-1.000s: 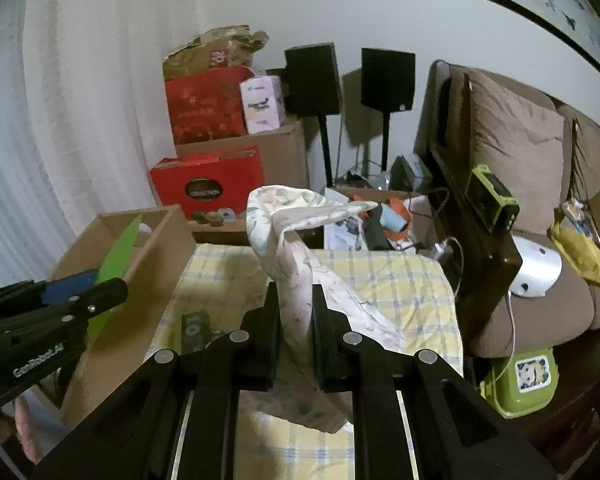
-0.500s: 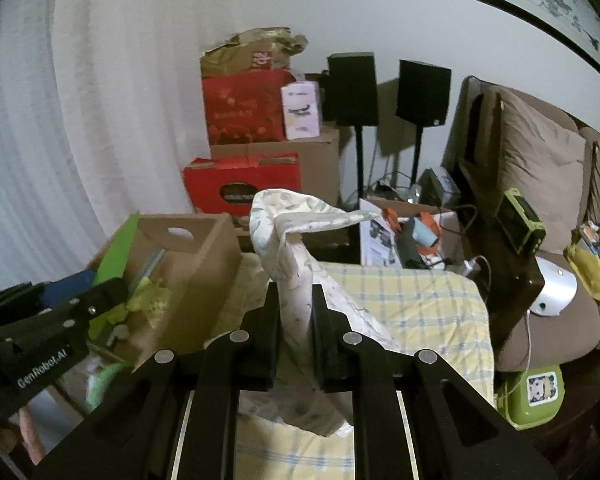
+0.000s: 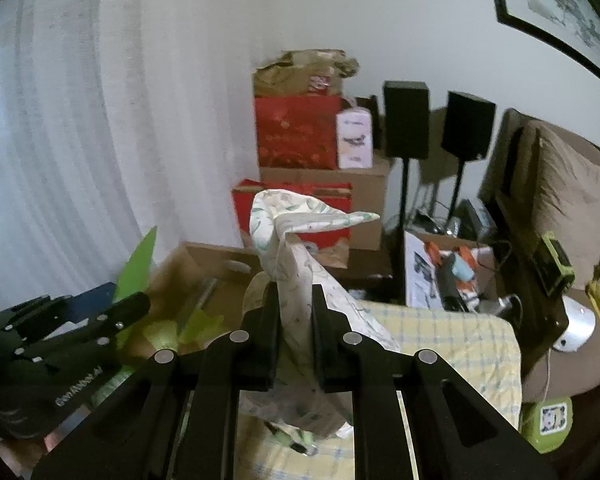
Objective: Organize objects
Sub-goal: 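Carry the green scoop over the box with the left gripper while the right carries the cloth, then lower the scoop into the box and open the left gripper while the right releases the cloth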
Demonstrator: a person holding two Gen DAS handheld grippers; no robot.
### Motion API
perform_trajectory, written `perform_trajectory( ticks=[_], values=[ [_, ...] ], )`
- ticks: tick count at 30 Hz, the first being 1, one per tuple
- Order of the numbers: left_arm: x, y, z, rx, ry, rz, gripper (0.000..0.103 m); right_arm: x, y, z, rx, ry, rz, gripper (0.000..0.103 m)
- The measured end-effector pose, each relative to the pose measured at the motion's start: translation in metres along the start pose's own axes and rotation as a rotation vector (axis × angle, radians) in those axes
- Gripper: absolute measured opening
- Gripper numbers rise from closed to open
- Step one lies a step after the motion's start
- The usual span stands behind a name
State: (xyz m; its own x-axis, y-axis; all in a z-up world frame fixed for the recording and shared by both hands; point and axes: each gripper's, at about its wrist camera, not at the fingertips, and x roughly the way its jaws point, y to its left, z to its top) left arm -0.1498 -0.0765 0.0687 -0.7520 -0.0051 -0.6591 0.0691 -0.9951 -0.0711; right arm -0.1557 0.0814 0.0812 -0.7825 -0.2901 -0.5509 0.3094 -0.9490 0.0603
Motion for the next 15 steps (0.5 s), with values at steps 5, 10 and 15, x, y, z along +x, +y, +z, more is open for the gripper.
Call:
perform_trajectory(
  ticks=[5,10,15],
  values=[
    [-0.001,0.018,0.007,-0.013,-0.013,0.024,0.031,0.008,0.025,0.014,-0.011,-0.008,0.034,0.013],
    [0.003,0.036,0.011,-0.029,-0.011,0.042,0.031,0.019,0.044,0.021,-0.019,-0.009,0.069,0.013],
    [0.013,0.054,0.013,-0.048,-0.002,0.061,0.031,0.034,0.062,0.018,-0.026,0.013,0.100,0.013]
  ],
)
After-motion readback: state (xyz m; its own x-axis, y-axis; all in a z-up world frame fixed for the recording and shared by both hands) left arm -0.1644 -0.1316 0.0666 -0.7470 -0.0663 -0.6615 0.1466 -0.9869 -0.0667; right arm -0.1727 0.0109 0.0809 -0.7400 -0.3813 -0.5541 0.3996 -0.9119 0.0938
